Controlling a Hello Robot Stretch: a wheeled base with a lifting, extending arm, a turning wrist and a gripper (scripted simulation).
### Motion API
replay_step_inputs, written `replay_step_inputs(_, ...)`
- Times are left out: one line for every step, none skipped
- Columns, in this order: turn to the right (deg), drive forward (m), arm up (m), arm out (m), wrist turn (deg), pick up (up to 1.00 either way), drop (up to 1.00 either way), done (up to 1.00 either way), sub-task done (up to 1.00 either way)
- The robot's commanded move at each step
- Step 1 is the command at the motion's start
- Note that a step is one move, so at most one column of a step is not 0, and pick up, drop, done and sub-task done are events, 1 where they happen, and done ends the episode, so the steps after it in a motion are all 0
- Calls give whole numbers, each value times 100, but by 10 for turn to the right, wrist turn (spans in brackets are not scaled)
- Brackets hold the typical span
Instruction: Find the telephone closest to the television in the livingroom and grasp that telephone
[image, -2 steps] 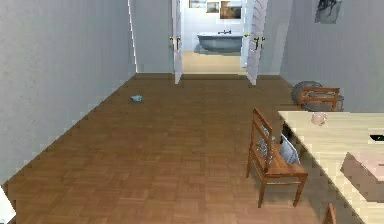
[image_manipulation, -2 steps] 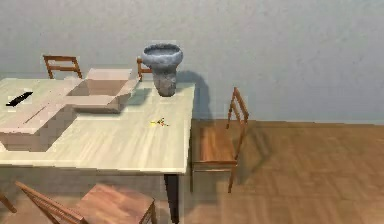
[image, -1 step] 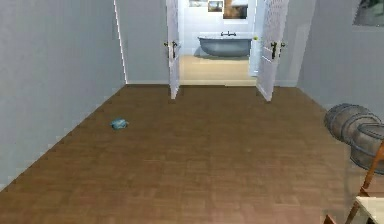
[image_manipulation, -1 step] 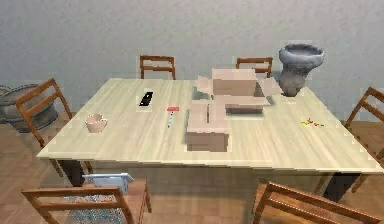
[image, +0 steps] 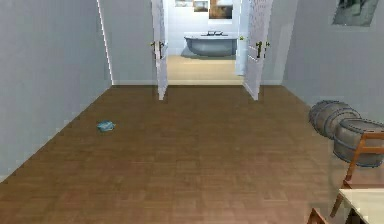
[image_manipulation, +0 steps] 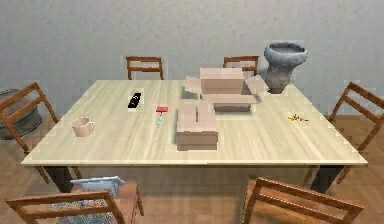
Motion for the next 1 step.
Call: replay_step_inputs(0,85,0,0,0,0,0,0,0)
